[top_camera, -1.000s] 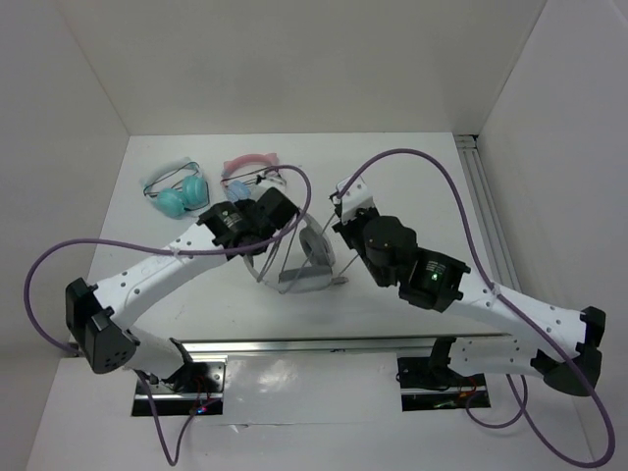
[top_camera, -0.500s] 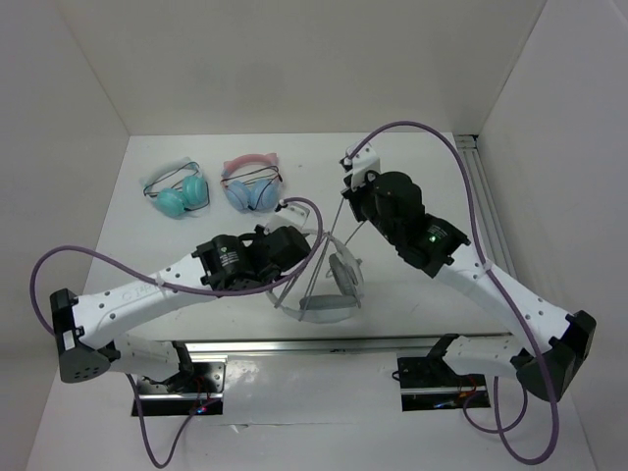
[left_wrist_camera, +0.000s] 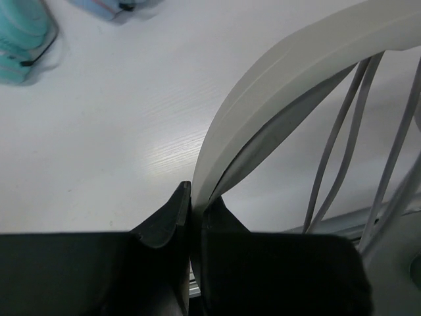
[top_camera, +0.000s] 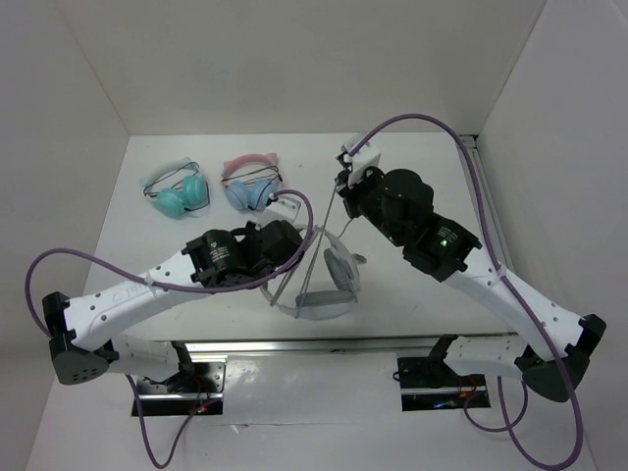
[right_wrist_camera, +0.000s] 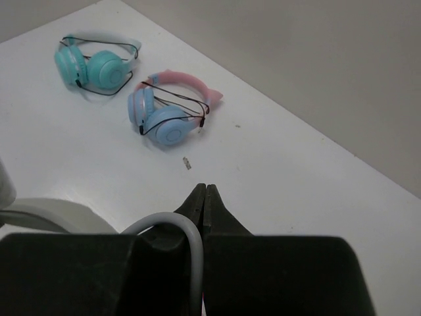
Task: Wrap the headphones
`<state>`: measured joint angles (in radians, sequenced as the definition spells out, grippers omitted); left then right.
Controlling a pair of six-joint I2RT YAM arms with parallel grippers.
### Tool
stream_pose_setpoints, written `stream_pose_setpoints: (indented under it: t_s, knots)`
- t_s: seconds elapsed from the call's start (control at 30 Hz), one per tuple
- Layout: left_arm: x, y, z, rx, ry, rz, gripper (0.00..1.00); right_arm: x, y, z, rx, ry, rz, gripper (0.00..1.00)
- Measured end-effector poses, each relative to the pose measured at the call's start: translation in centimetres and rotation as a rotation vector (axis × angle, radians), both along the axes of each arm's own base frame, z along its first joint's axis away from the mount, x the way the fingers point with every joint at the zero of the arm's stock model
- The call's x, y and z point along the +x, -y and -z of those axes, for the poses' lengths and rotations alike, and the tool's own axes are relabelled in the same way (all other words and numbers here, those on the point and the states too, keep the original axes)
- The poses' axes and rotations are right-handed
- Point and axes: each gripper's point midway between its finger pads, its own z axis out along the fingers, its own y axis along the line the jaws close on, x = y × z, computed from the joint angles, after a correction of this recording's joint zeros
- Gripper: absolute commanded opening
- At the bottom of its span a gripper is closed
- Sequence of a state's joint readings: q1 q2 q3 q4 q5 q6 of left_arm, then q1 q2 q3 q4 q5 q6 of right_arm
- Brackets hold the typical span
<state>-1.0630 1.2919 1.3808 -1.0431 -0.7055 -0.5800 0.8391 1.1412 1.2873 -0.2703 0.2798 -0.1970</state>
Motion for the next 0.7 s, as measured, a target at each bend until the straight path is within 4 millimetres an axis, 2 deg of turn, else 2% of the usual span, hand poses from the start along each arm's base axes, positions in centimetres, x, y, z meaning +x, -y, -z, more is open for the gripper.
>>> stream_pose_setpoints:
  t_s: [0.07,0.17,0.3,0.4,0.53,0.7]
  knots:
    - [-0.2,1.6,0.0,-0.055,-0.011,0.056,0.0,0.8,0.4,0.4,-0.017,-0.006,0.012,0.0]
    - [-0.8,3.0,-0.7,-0.146,-0.013,0.123,0.0,2.5,1.3,2.5,-0.054,-0.042,0.035,0.0]
    - [-1.8,2.6,-3.6,-0.243,0.022,0.179,0.0,4.0,2.7,6.7,-0.092,-0.123,0.046,0.0]
    - [-2.2,1.8,-6.2,-0.292,0.057,0.186,0.0,4.3,2.6,7.6,-0.071,-0.155,-0.005,0.02]
    - [-2.8,1.1,-9.4,-0.343,0.091,0.215,0.0,4.5,1.2,7.0,-0.008,-0.16,-0.126,0.08]
    - [-4.3,0.6,-12.8,-0.408,0.097,0.277,0.0,4.4,-2.8,8.4,0.104,-0.216,-0.318,0.11]
